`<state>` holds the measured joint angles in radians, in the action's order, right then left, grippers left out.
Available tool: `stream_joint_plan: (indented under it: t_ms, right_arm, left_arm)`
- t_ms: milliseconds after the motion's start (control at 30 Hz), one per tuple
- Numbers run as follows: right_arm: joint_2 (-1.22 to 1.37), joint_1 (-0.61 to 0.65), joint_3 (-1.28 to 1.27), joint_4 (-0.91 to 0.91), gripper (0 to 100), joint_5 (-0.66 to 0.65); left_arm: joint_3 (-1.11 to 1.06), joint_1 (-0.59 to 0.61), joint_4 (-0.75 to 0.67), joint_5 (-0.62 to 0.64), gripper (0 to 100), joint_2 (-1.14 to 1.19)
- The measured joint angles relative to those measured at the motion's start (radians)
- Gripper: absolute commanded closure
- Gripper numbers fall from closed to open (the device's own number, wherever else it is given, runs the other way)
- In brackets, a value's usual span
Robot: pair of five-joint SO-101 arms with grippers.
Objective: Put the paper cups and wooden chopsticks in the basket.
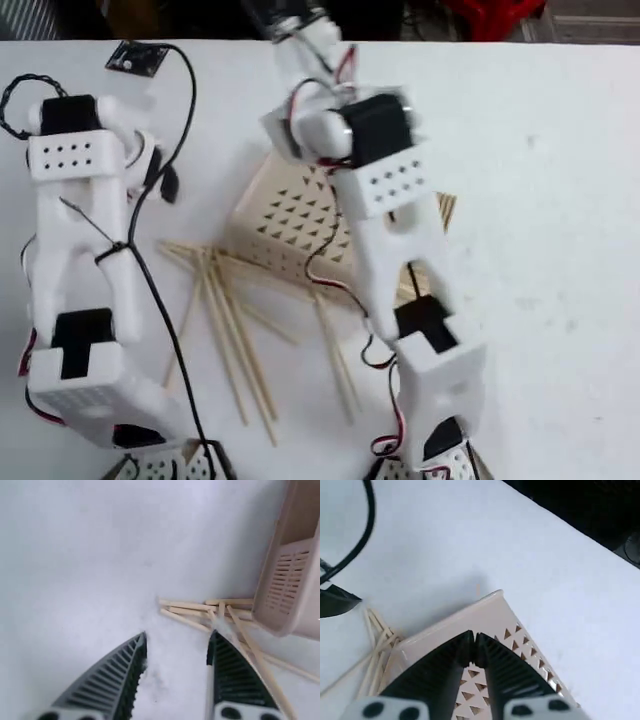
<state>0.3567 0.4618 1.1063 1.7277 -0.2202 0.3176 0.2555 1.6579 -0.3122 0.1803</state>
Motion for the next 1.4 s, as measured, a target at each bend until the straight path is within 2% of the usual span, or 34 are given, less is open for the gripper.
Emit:
stream_joint_plan:
  t_ms: [200, 367, 500, 667, 800, 1067, 1267, 1400]
  right_arm:
    - [-0.288, -0.218, -0.364, 0.000, 94.6, -0.038]
    - [-0.557, -0.351, -0.743, -0.038, 93.9, -0.137]
    - [-0.701, -0.482, -1.085, -0.218, 93.9, -0.164]
    - [-0.727, -0.537, -1.442, -0.465, 93.9, -0.167]
    - [-0.727, -0.563, -1.490, -0.509, 93.9, -0.167]
    - [-0.730, -0.713, -1.522, -0.546, 93.9, -0.167]
    - [-0.635, -0.706, -1.617, -0.698, 93.9, -0.167]
    - [-0.552, -0.618, -1.622, -0.767, 93.9, -0.167]
  left_arm:
    - [0.000, 0.003, 0.002, -0.008, 79, 0.012]
    - [0.000, -0.107, -0.018, -0.008, 79, 0.051]
    - [0.000, -0.196, -0.037, -0.003, 79, 0.061]
    - [-0.002, -0.259, -0.106, 0.040, 79, 0.063]
    - [-0.006, -0.275, -0.146, 0.040, 79, 0.089]
    - [0.003, -0.279, -0.166, 0.043, 79, 0.164]
    - [0.011, -0.285, -0.166, 0.043, 79, 0.166]
    - [0.011, -0.284, -0.166, 0.043, 79, 0.172]
